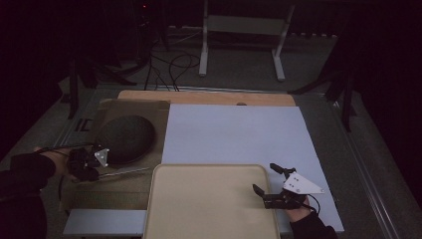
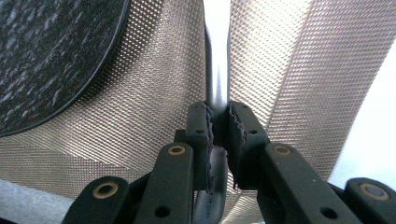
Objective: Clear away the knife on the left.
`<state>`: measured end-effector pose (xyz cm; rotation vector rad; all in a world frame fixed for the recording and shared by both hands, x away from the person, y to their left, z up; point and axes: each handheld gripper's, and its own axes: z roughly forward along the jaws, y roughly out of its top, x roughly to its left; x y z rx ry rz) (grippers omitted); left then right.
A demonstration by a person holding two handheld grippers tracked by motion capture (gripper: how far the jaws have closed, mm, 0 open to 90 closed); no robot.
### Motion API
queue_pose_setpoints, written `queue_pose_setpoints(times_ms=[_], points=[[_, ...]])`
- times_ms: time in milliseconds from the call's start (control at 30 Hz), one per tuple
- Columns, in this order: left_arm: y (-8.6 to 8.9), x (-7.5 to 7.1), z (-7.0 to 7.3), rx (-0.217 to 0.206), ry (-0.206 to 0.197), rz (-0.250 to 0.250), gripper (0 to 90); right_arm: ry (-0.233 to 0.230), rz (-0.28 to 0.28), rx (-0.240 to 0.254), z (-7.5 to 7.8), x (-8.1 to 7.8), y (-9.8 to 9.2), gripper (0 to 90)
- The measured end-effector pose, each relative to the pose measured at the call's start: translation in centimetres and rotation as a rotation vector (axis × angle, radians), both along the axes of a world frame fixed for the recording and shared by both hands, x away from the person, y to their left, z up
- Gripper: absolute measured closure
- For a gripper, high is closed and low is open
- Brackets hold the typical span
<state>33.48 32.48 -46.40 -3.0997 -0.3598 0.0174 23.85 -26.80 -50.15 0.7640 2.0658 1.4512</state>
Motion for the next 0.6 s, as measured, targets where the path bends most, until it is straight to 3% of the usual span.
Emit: queue_pose_setpoints(times_ms=[233, 333, 433, 600], points=[[-0.6, -0.6, 1.4, -0.034, -0.006, 0.021, 79.9, -0.002, -0.003, 0.000, 0.0, 0.0, 0.0, 8.0], [-1.1, -0.9, 2.2, -0.054, -0.026, 0.077, 79.9, -0.001, -0.006, 0.002, 0.0, 0.0, -0.1, 8.0], [-1.6, -1.0, 2.7, -0.069, -0.014, 0.131, 79.9, -0.001, -0.009, 0.005, 0.0, 0.0, -0.1, 8.0], [-2.0, -1.1, 3.5, -0.110, -0.016, 0.172, 79.8, -0.002, -0.010, 0.007, 0.0, 0.0, -0.1, 8.0]])
